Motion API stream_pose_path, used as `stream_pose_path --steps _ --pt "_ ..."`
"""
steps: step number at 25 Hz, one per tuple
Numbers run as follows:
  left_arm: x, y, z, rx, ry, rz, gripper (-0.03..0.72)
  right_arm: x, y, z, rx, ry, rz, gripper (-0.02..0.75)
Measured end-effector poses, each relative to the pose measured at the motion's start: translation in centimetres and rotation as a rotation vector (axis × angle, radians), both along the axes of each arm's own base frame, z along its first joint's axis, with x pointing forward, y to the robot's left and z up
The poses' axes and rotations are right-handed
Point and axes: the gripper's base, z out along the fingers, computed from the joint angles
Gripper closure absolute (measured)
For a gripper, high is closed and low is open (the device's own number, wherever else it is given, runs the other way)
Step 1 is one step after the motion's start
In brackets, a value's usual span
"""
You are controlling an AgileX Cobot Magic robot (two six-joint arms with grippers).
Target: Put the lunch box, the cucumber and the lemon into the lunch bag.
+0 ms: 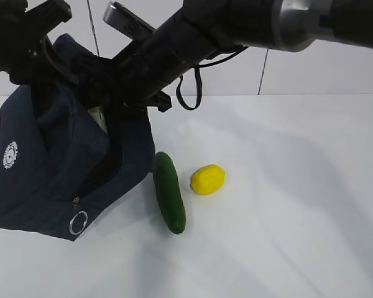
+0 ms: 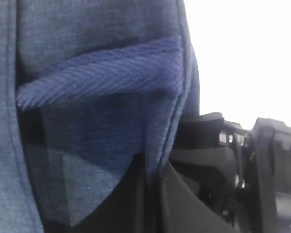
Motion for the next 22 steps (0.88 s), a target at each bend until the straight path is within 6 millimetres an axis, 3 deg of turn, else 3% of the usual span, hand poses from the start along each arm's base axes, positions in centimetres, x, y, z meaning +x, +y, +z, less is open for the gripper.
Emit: stream_pose_path --steps 12,22 --pt "0.05 0.0 0.07 -0.001 -0.005 0.002 0.694 -0.27 0.43 0.12 0.055 -0.023 0.08 0.346" --pt "0.07 0.38 -0.24 0.066 -0.012 -0.016 0.694 -0.34 0.36 0.18 0.064 -0.022 0.1 0.265"
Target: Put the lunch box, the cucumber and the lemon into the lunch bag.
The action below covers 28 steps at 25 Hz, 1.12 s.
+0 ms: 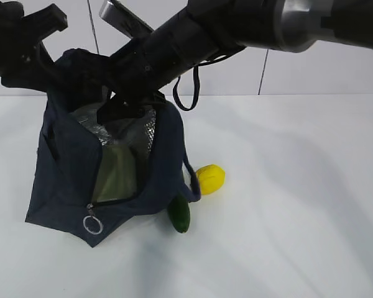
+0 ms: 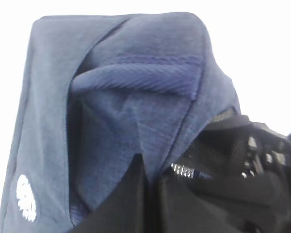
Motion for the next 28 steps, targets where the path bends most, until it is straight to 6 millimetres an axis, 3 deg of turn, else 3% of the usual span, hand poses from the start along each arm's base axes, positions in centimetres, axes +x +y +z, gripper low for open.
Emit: stream_pose_path --steps 11,16,20,25,28 --pt "-0.1 0.2 -0.2 0.04 0.002 -0.013 0.694 -0.6 -0.2 0.4 0.005 0.041 0.066 0.262" --pt "0.0 0.5 -0.3 0.078 -0.001 -0.021 0.694 -1.1 -1.1 3.4 0.051 0.056 0.166 0.256" --pt "0.0 0.5 -0.4 0.081 -0.001 -0.022 0.694 0.0 -3.5 5.3 -0.02 0.032 0.155 0.255" --pt "0.0 0.6 -0.4 0.087 -0.004 -0.03 0.694 2.1 -7.2 5.4 -0.315 -0.017 -0.041 0.254" --pt "0.0 0.8 -0.4 0.111 -0.011 -0.035 0.694 2.3 -8.5 5.6 -0.441 -0.045 -0.113 0.254"
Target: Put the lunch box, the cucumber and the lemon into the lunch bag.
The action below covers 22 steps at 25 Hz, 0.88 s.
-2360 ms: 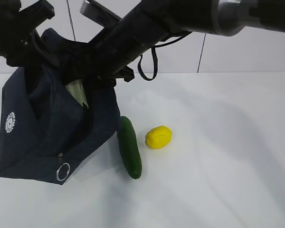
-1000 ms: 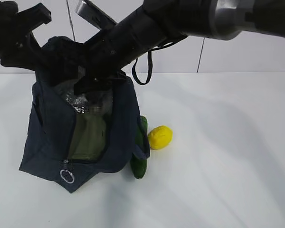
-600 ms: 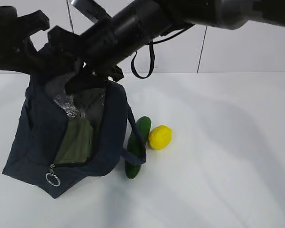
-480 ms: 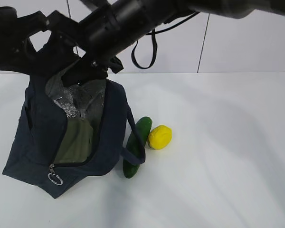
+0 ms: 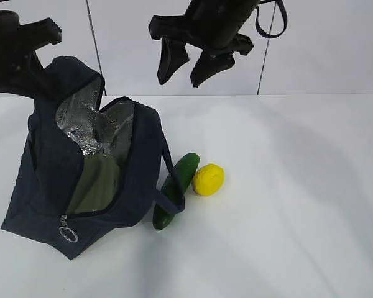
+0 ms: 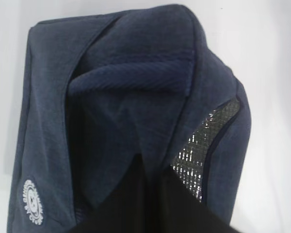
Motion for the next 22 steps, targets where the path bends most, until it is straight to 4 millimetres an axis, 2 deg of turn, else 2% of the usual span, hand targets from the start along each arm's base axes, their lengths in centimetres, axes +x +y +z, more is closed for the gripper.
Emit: stream_pose_path --steps 11,17,22 --pt "0.7 1.3 -0.6 0.079 -0.013 0.006 0.694 0.3 -0.9 -0.1 -0.092 -0.026 -0.049 0.254" --pt "1.2 1.2 -1.6 0.103 0.004 -0.021 0.694 1.2 -0.6 -2.5 -0.107 0.044 -0.116 0.254" --pt "1.4 1.7 -1.6 0.11 -0.001 -0.014 0.694 1.5 -0.5 -3.4 -0.106 0.092 -0.202 0.254"
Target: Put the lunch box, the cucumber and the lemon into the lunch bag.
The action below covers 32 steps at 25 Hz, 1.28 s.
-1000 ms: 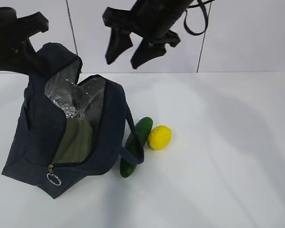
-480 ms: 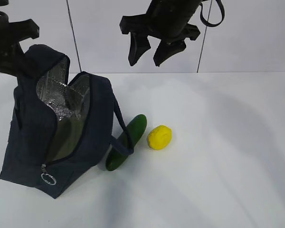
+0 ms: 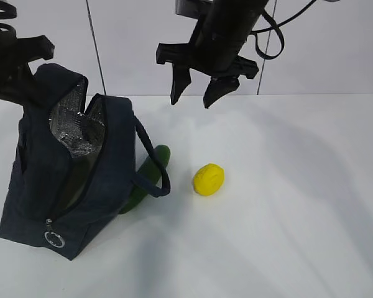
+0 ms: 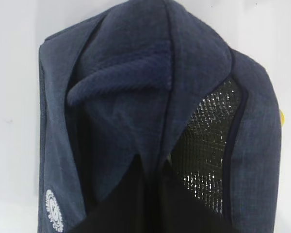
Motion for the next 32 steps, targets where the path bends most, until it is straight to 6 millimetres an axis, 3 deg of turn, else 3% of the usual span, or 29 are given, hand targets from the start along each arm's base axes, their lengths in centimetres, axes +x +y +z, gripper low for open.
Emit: stream_pose_path --steps 9,19,32 --pt "0.1 0.3 0.0 0.021 -0.01 -0.012 0.694 0.6 0.6 -2.5 0.034 0.107 -0.119 0.244" --pt "0.3 2.2 -0.2 0.124 -0.012 -0.012 0.694 1.1 2.3 -5.6 0.095 0.185 -0.134 0.23" --pt "0.9 2.6 -1.2 0.174 0.012 -0.032 0.694 1.6 4.7 -9.2 0.162 0.216 -0.161 0.226"
